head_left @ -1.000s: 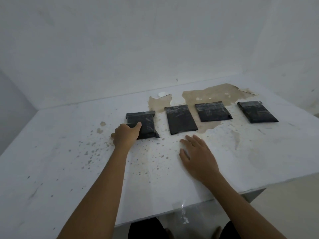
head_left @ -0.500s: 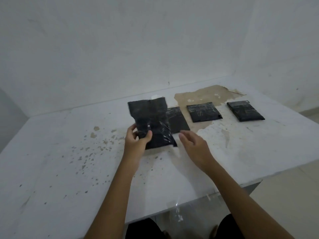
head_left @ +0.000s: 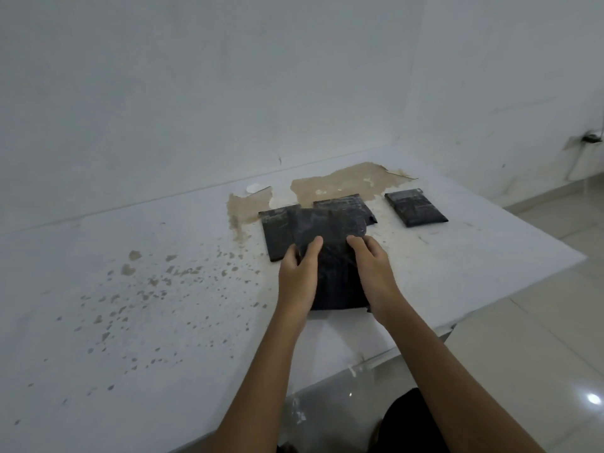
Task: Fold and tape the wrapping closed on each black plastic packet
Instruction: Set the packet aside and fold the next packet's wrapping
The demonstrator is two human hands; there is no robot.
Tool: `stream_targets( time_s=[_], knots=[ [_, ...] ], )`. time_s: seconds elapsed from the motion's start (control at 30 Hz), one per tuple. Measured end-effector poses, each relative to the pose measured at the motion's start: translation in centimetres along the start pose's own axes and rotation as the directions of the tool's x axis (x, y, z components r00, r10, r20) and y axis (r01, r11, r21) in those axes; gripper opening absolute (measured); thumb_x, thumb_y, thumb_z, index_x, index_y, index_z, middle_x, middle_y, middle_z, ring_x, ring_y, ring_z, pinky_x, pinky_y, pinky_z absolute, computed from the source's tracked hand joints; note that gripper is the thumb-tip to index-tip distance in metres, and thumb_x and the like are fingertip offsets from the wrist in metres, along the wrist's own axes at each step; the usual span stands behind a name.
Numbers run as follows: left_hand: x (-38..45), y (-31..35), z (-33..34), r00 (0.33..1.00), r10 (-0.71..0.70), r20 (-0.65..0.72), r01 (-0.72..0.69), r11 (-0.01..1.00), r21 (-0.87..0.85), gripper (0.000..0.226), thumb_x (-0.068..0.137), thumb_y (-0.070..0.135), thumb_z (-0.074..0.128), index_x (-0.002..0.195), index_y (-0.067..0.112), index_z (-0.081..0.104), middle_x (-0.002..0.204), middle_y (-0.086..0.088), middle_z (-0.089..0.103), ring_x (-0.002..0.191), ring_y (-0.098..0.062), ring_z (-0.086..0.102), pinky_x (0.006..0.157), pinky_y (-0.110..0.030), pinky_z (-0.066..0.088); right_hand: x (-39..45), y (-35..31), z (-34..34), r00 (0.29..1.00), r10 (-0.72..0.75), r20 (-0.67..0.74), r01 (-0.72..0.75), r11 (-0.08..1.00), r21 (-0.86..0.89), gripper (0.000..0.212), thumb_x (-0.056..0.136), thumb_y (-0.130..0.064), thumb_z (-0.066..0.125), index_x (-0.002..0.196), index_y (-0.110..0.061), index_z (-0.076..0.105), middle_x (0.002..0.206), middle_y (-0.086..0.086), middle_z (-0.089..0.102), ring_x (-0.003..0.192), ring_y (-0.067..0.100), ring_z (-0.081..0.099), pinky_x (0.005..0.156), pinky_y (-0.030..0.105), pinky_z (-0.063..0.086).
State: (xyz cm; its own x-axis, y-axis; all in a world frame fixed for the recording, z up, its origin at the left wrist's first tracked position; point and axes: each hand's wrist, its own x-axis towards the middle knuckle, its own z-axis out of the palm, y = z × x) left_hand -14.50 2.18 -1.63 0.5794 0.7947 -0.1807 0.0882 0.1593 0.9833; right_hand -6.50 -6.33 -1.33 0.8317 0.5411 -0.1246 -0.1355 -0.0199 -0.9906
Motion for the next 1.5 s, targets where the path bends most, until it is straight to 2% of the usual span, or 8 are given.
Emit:
stream_targets(
  time_s=[0.1, 0.17, 0.4, 0.57, 0.7, 0.93, 1.1, 1.5],
  knots=[
    [0.4, -0.3, 1.0, 0.997, 0.024, -0.068, -0.025, 1.000, -0.008, 0.024, 0.097, 0.052, 0.061, 0.097, 0.029, 0.065, 0.094, 0.010, 0.068, 0.090, -0.010, 0.065, 0.082, -0.030, 0.054, 0.2, 0.3, -0.2, 0.998, -0.026, -0.064, 0.028, 0.999, 0.028, 0.030, 0.099, -0.045, 0.055, 0.104, -0.017, 0.065, 0.102, 0.012, 0.070, 0.095, 0.028, 0.069, 0.088, 0.048, 0.059],
    [0.5, -0.4, 1.5, 0.993, 0.031, -0.115, -0.033, 0.999, -0.014, 0.017, 0.097, 0.049, 0.062, 0.087, 0.035, 0.059, 0.087, 0.008, 0.065, 0.086, -0.013, 0.064, 0.084, -0.037, 0.054, 0.3, 0.4, -0.3, 0.995, -0.052, -0.084, 0.055, 0.998, 0.030, 0.036, 0.098, -0.043, 0.057, 0.101, -0.008, 0.062, 0.094, 0.019, 0.067, 0.084, 0.037, 0.064, 0.080, 0.048, 0.057],
    [0.9, -0.8, 2.0, 0.975, 0.122, -0.183, -0.140, 0.986, -0.089, 0.018, 0.096, 0.042, 0.067, 0.108, 0.028, 0.066, 0.101, -0.008, 0.069, 0.086, -0.016, 0.065, 0.076, -0.032, 0.055, 0.7, 1.0, -0.1, 0.991, -0.070, -0.111, 0.077, 0.996, 0.053, 0.038, 0.097, -0.043, 0.058, 0.096, -0.005, 0.057, 0.082, 0.019, 0.057, 0.075, 0.026, 0.054, 0.067, 0.044, 0.050],
    [1.1, -0.8, 1.8, 0.974, 0.072, -0.216, -0.113, 0.976, -0.183, 0.016, 0.100, 0.039, 0.063, 0.112, 0.030, 0.065, 0.102, 0.003, 0.068, 0.082, -0.004, 0.061, 0.068, -0.017, 0.049, 0.9, 1.0, 0.0, 0.994, -0.057, -0.088, 0.062, 0.996, 0.058, 0.033, 0.093, -0.053, 0.058, 0.099, -0.020, 0.063, 0.107, 0.027, 0.064, 0.091, 0.040, 0.067, 0.084, 0.060, 0.056],
    [1.1, -0.5, 1.8, 0.976, 0.048, -0.212, -0.095, 0.972, -0.217, 0.026, 0.100, 0.039, 0.063, 0.122, 0.026, 0.064, 0.099, 0.010, 0.066, 0.083, 0.001, 0.061, 0.064, -0.009, 0.046, 1.1, 0.7, -0.3, 0.997, 0.003, -0.082, 0.005, 0.994, 0.105, 0.042, 0.096, -0.057, 0.054, 0.122, -0.026, 0.063, 0.111, 0.002, 0.070, 0.106, 0.020, 0.067, 0.095, 0.046, 0.057],
    [1.8, 0.0, 1.2, 0.973, 0.047, -0.227, -0.103, 0.964, -0.244, 0.013, 0.097, 0.040, 0.067, 0.103, 0.030, 0.073, 0.098, 0.004, 0.071, 0.094, -0.014, 0.067, 0.091, -0.039, 0.058, 2.0, -0.1, -1.0, 0.993, -0.032, -0.117, 0.049, 0.988, 0.145, 0.017, 0.101, -0.033, 0.057, 0.106, -0.020, 0.067, 0.102, 0.005, 0.074, 0.101, 0.025, 0.069, 0.096, 0.050, 0.056],
    [1.4, 0.6, 1.4, 0.972, 0.041, -0.231, -0.118, 0.938, -0.327, 0.024, 0.099, 0.032, 0.067, 0.123, 0.036, 0.066, 0.105, 0.013, 0.071, 0.105, -0.005, 0.067, 0.101, -0.034, 0.055, 2.1, -0.2, -0.8, 0.994, 0.009, -0.107, 0.017, 0.969, 0.245, 0.015, 0.101, -0.032, 0.057, 0.114, -0.028, 0.066, 0.103, 0.000, 0.075, 0.102, 0.019, 0.070, 0.094, 0.046, 0.058],
    [1.5, 0.5, 1.0, 0.974, -0.046, -0.222, -0.059, 0.895, -0.442, 0.012, 0.097, 0.026, 0.069, 0.106, 0.034, 0.072, 0.116, 0.004, 0.074, 0.115, -0.013, 0.067, 0.109, -0.037, 0.050, 1.9, -0.3, -1.2, 0.990, 0.127, -0.059, -0.090, 0.902, 0.422, 0.018, 0.103, -0.028, 0.054, 0.115, -0.029, 0.068, 0.100, 0.001, 0.072, 0.084, 0.015, 0.068, 0.058, 0.028, 0.055]
  ],
)
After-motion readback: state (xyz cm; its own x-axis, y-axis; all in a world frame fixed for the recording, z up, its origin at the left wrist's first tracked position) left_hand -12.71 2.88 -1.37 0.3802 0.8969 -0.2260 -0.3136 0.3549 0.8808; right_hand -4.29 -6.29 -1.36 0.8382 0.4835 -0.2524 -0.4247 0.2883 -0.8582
